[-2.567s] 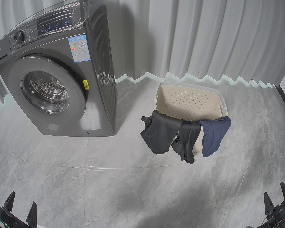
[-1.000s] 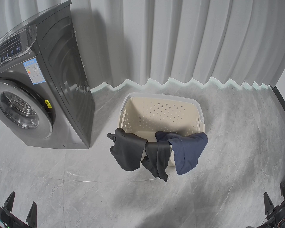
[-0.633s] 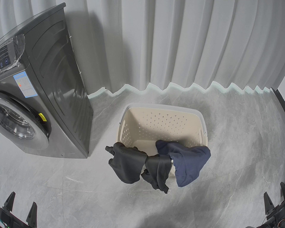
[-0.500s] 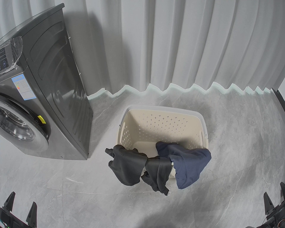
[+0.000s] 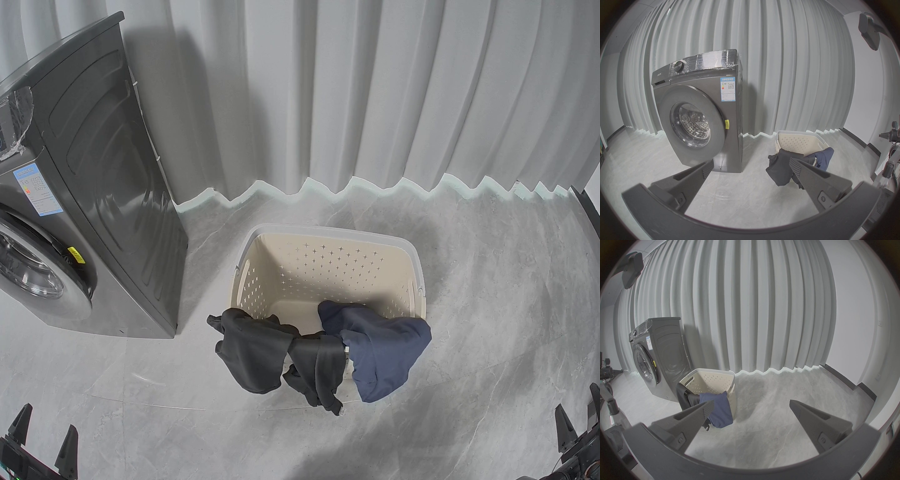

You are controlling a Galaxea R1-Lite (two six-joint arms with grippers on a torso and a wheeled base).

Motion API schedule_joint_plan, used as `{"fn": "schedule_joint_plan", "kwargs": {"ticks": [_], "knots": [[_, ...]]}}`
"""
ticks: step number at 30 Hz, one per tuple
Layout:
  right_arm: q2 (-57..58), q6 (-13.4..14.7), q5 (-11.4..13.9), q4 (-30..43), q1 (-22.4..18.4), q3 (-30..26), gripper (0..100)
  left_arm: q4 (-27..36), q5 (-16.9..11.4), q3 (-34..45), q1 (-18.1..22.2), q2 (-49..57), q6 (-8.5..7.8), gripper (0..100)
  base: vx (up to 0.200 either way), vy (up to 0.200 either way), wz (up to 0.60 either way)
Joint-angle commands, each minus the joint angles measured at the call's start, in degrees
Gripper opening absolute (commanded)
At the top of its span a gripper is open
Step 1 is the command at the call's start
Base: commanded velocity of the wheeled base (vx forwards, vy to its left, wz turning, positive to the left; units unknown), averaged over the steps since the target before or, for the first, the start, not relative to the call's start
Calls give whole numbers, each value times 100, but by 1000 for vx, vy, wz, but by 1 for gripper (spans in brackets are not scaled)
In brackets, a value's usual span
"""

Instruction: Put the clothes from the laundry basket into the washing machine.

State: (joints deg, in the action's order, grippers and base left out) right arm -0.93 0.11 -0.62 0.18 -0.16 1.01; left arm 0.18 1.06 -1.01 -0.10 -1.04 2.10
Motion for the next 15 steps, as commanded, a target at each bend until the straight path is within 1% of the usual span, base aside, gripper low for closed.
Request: {"fn": "schedule_joint_plan", "kwargs": {"ticks": [1,5,15], "knots": [[5,7,1,-1,-2,-92,100,-1,-1,92,1,86,1,100,0,0,0],[5,7,1,-1,-2,-92,100,-1,-1,92,1,86,1,100,0,0,0],[5,7,1,-1,-2,-92,100,-1,-1,92,1,86,1,100,200,0,0]]}}
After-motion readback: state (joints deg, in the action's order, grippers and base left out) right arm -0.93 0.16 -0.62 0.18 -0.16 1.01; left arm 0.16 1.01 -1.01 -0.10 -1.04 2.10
